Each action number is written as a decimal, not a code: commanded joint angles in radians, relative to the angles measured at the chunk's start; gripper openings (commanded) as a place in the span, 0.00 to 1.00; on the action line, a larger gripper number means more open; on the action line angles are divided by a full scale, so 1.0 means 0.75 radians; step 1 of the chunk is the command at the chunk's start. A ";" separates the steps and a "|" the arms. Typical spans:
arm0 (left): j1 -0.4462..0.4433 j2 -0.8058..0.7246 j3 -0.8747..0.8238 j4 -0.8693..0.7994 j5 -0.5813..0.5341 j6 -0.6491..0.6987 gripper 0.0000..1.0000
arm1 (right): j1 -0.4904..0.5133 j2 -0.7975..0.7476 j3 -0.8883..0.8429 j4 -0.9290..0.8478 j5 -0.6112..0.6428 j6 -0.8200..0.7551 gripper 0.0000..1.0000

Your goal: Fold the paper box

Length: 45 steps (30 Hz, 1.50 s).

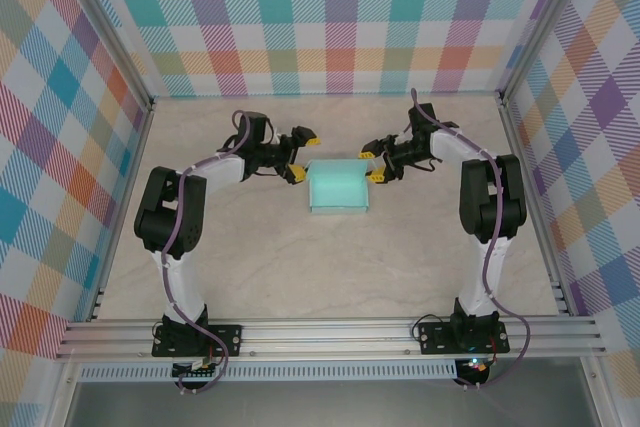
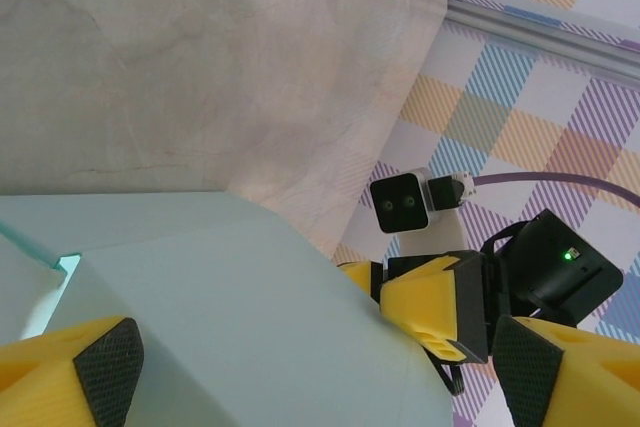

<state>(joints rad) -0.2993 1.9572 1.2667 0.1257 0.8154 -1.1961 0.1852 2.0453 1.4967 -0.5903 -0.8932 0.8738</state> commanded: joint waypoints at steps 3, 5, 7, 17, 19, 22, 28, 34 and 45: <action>-0.053 -0.019 0.078 -0.054 0.082 -0.009 0.93 | 0.021 -0.015 0.034 -0.023 0.001 -0.022 0.53; -0.051 -0.013 0.089 -0.073 0.079 0.005 0.94 | 0.021 -0.020 0.033 -0.027 0.010 -0.022 0.53; -0.051 -0.006 0.105 -0.095 0.079 0.025 0.95 | 0.021 -0.024 0.035 -0.028 0.013 -0.022 0.52; -0.012 0.004 0.140 -0.286 0.118 0.206 1.00 | 0.022 -0.030 0.041 -0.047 0.013 -0.034 0.54; 0.009 0.009 0.157 -0.358 0.120 0.264 1.00 | 0.019 -0.032 0.048 -0.059 0.015 -0.040 0.54; 0.028 0.012 0.162 -0.405 0.126 0.300 1.00 | 0.019 -0.033 0.061 -0.085 0.021 -0.056 0.55; 0.031 -0.002 0.163 -0.447 0.152 0.337 1.00 | 0.019 -0.035 0.062 -0.105 0.027 -0.071 0.55; 0.061 -0.030 0.164 -0.524 0.145 0.391 1.00 | 0.019 -0.040 0.052 -0.103 0.027 -0.072 0.54; 0.097 -0.119 0.122 -0.593 0.138 0.403 1.00 | 0.021 -0.054 0.022 -0.088 0.019 -0.065 0.54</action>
<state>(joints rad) -0.2321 1.9362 1.3586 -0.2943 0.9001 -0.9001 0.1917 2.0453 1.5242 -0.6456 -0.8639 0.8436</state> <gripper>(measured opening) 0.999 0.538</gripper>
